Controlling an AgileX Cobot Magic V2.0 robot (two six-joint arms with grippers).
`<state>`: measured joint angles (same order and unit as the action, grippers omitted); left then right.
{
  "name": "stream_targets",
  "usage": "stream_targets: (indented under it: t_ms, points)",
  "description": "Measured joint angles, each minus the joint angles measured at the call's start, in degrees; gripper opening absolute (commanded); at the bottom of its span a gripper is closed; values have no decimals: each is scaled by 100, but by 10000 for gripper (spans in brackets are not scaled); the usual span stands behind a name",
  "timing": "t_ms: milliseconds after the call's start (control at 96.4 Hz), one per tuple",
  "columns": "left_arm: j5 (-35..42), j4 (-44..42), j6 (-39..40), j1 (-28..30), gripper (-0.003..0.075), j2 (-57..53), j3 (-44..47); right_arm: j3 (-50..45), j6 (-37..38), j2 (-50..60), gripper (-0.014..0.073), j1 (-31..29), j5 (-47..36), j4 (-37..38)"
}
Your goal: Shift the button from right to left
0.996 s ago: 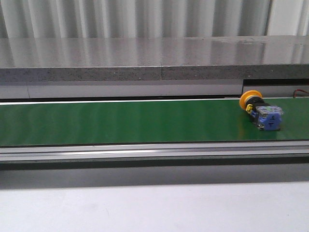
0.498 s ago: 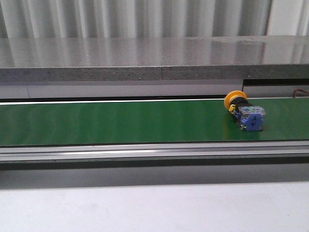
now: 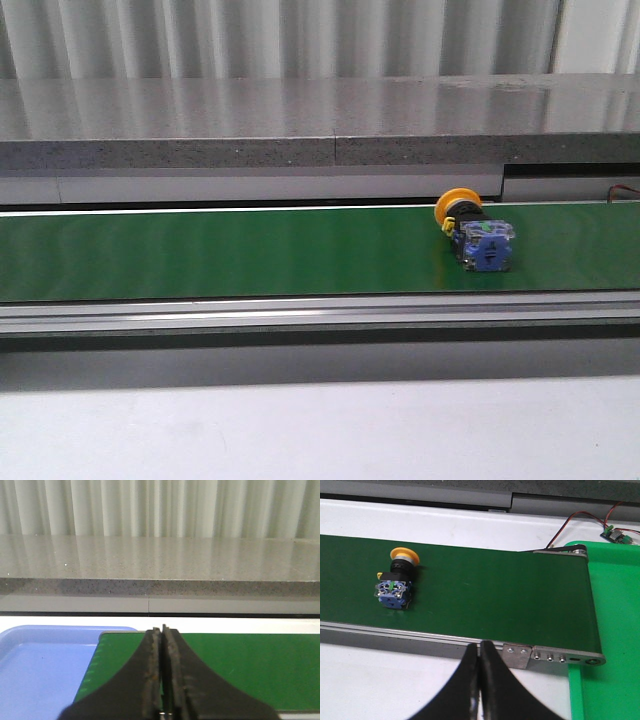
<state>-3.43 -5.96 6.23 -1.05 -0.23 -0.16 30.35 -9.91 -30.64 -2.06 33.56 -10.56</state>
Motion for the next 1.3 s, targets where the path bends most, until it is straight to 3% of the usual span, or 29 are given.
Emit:
stream_targets:
  t_ms: [218,405,685,1110,1120,1224,1297]
  points:
    - [-125,218,0,0,-20,0,-84,0,0,0,-67,0,0,0]
    - [-611,300,0,0,-20,229,-811,0,0,0,-67,0,0,0]
    - [-1990,344,0,0,-20,1675,-2271,0,0,0,-67,0,0,0]
    - [-3200,381,0,0,-20,3707,-3589,0,0,0,-67,0,0,0]
    - [-3593,414,-143,0,445,4357,-3626,0,0,0,-67,0,0,0]
    - [-3609,439,-150,0,616,4357,-3626,0,0,0,-67,0,0,0]
    - [-3609,539,-150,0,647,4357,-3626,0,0,0,-67,0,0,0]
